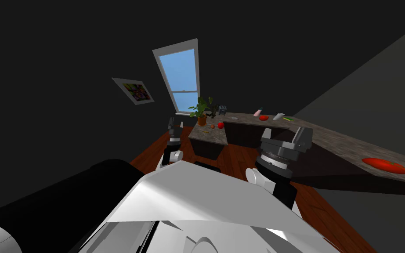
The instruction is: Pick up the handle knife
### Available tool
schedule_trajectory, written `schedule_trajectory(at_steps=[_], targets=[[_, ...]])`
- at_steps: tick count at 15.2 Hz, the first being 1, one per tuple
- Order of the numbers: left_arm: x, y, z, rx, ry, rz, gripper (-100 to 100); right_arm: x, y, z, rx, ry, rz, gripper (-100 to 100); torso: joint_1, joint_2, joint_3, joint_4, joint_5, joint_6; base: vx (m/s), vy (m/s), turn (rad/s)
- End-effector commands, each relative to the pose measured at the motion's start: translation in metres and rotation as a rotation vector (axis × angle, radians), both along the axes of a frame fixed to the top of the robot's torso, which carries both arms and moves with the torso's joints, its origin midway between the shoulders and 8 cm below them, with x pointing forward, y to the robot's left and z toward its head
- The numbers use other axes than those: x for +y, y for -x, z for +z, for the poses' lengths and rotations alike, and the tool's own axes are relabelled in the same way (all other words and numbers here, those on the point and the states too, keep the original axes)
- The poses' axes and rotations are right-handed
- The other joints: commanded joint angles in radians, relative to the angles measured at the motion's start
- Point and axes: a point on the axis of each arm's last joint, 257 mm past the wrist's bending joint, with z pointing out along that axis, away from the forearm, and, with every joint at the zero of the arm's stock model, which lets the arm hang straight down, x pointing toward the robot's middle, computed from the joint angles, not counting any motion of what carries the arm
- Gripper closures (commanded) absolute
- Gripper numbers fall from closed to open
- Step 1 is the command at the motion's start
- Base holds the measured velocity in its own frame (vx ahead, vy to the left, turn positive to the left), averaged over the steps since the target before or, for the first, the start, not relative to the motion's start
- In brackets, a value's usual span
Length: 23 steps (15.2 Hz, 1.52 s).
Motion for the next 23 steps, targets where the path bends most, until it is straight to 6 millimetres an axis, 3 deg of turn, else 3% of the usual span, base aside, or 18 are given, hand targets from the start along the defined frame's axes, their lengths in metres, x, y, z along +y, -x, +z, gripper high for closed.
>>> schedule_trajectory(at_steps=[1,7,9,21,23], targets=[[-0.003,-0.005,-0.004,0.018,-0.015,-0.019,-100,0.0,0.0,0.0,0.0,0.0,0.0,0,0.0,0.0,0.0,0.0,0.0,0.0,0.0,0.0,0.0],[-0.013,-0.043,-0.032,0.136,-0.03,-0.103,-100,0.0,0.0,0.0,0.0,0.0,0.0,0,0.001,-0.001,-0.001,0.0,0.0,0.0,0.008,0.005,-0.023],[-0.013,-0.044,-0.034,0.147,-0.028,-0.103,-100,0.0,0.0,0.0,0.0,0.0,0.0,0,0.001,-0.001,-0.001,0.0,0.0,0.0,0.008,0.006,-0.015],[-0.024,-0.114,-0.099,0.39,0.026,-0.206,-100,0.0,0.0,0.0,0.0,0.0,0.0,0,0.001,-0.001,-0.001,0.0,0.0,0.0,0.009,0.006,-0.024],[-0.024,-0.115,-0.105,0.415,0.028,-0.205,-100,0.0,0.0,0.0,0.0,0.0,0.0,0,0.001,-0.001,-0.001,0.0,0.0,0.0,0.01,0.006,-0.022]])
